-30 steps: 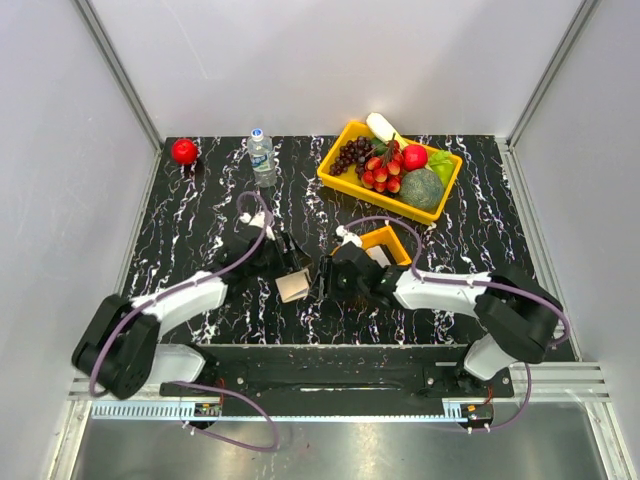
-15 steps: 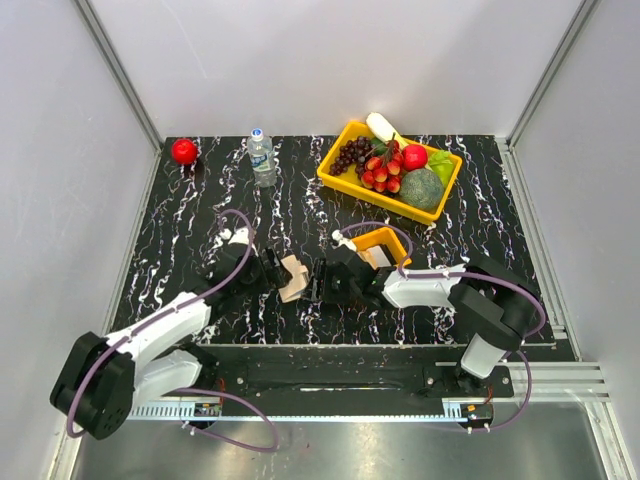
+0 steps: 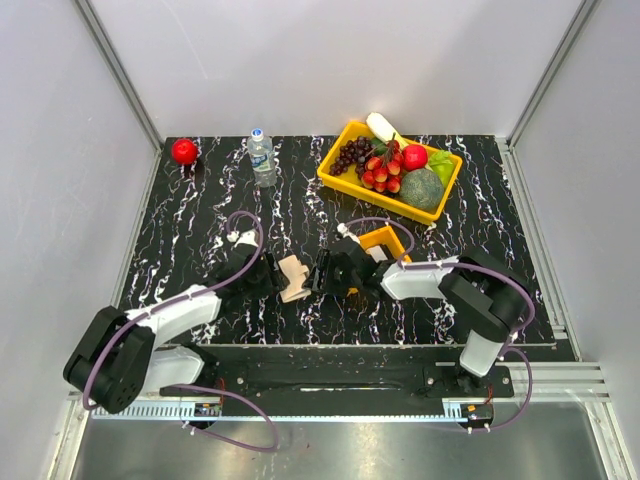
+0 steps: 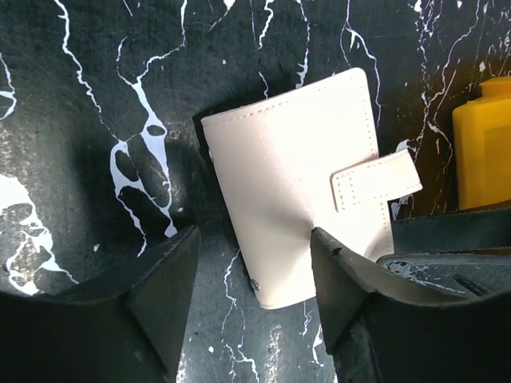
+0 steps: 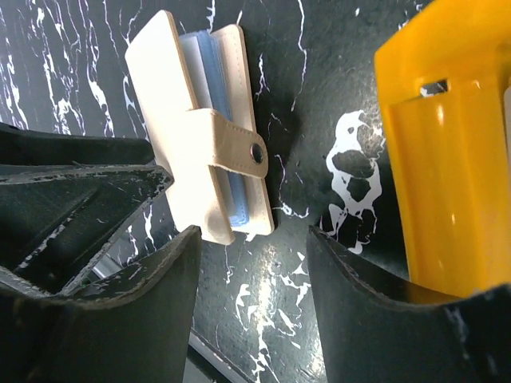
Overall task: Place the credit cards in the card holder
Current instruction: Open the card holder at the center of the board.
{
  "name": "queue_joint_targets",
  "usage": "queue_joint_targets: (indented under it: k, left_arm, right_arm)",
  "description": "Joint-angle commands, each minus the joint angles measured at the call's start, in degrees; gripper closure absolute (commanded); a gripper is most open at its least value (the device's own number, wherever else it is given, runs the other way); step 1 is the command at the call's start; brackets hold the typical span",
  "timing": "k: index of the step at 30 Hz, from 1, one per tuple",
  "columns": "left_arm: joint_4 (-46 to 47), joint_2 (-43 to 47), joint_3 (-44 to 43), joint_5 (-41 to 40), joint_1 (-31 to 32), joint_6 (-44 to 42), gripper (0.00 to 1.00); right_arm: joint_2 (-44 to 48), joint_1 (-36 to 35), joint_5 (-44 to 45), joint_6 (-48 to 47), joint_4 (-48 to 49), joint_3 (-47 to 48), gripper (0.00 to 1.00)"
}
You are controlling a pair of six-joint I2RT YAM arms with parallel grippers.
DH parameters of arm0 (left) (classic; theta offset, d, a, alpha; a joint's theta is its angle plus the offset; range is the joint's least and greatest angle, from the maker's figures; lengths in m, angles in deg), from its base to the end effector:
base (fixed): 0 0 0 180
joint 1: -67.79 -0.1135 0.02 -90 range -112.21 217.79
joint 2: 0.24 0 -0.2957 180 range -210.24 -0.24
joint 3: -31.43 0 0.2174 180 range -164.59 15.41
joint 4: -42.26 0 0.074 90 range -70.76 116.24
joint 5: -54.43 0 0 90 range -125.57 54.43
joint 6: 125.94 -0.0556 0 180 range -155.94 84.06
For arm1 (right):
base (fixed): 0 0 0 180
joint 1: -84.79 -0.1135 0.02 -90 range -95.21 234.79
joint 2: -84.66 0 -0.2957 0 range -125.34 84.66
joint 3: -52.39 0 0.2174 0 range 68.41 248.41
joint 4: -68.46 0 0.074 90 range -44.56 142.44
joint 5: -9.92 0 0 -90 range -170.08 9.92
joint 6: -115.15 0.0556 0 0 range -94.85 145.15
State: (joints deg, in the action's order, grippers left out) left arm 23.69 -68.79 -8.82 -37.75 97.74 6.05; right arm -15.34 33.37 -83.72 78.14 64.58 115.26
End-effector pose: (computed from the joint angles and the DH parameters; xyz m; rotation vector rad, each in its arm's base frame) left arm 0.1673 -0.0940 0.1911 -0.2762 2.4432 -0.5329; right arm 0.2108 0.2699 0.1885 -0.0019 2.5011 0.9491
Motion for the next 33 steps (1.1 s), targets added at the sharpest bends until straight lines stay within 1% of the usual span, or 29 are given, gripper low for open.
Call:
queue_joint_targets:
  k: [1,3,7,11,14,15,19,23,24,26,27,30,31,33]
  left_arm:
    - [4.04,-2.37,1.64,0.59,-0.07,-0.07,0.41]
    - [4.74,-3.33,1.73,1.29,-0.07,-0.16,0.44]
    - [5.62,-4.13,2.43,1.91,-0.07,-0.25,0.53]
    - [5.71,-3.96,3.22,1.91,-0.07,-0.16,0.60]
    - [6.15,-3.96,3.75,1.91,-0.07,0.01,0.60]
    - [6.24,-4.04,3.66,1.91,-0.07,0.01,0.61]
    - [6.59,-4.75,3.57,3.76,-0.16,-0.07,0.66]
    - [7.03,-4.92,4.27,4.11,-0.07,0.10,0.68]
    - [7.38,-4.84,4.54,4.28,-0.07,0.28,0.69]
    - [7.64,-4.75,4.98,4.37,-0.07,0.54,0.70]
    - [7.82,-4.57,5.24,4.37,-0.07,0.63,0.71]
    - [8.17,-3.78,5.68,4.29,-0.07,0.98,0.71]
    - [7.91,-3.34,5.77,4.02,0.01,1.07,0.69]
    - [6.77,-2.12,5.51,3.50,0.01,1.16,0.61]
  right_arm:
    - [-1.68,0.97,-2.68,0.79,2.87,1.32,0.39]
    - [-2.82,0.97,-4.53,1.94,4.73,0.87,0.40]
    - [-5.63,0.97,-8.04,3.34,5.87,1.93,0.44]
    - [-7.66,0.97,-9.19,5.80,7.98,0.87,0.48]
    - [-8.71,0.97,-9.46,7.12,8.77,0.79,0.57]
    - [-8.98,0.97,-9.72,7.13,9.30,0.87,0.58]
    - [-9.42,0.97,-9.90,7.21,9.74,1.49,0.68]
    - [-9.15,1.06,-9.28,7.56,10.62,1.75,0.74]
    - [-9.15,1.14,-9.37,7.56,11.14,1.84,0.79]
    - [-9.07,1.15,-9.37,7.56,11.85,2.10,0.85]
    - [-9.07,1.23,-9.46,7.39,12.37,2.19,0.99]
    - [-8.54,1.15,-10.59,5.73,13.08,2.37,1.00]
    - [-8.10,1.15,-10.86,4.85,12.82,2.37,1.00]
    - [-6.44,1.06,-9.47,2.39,10.72,2.54,1.00]
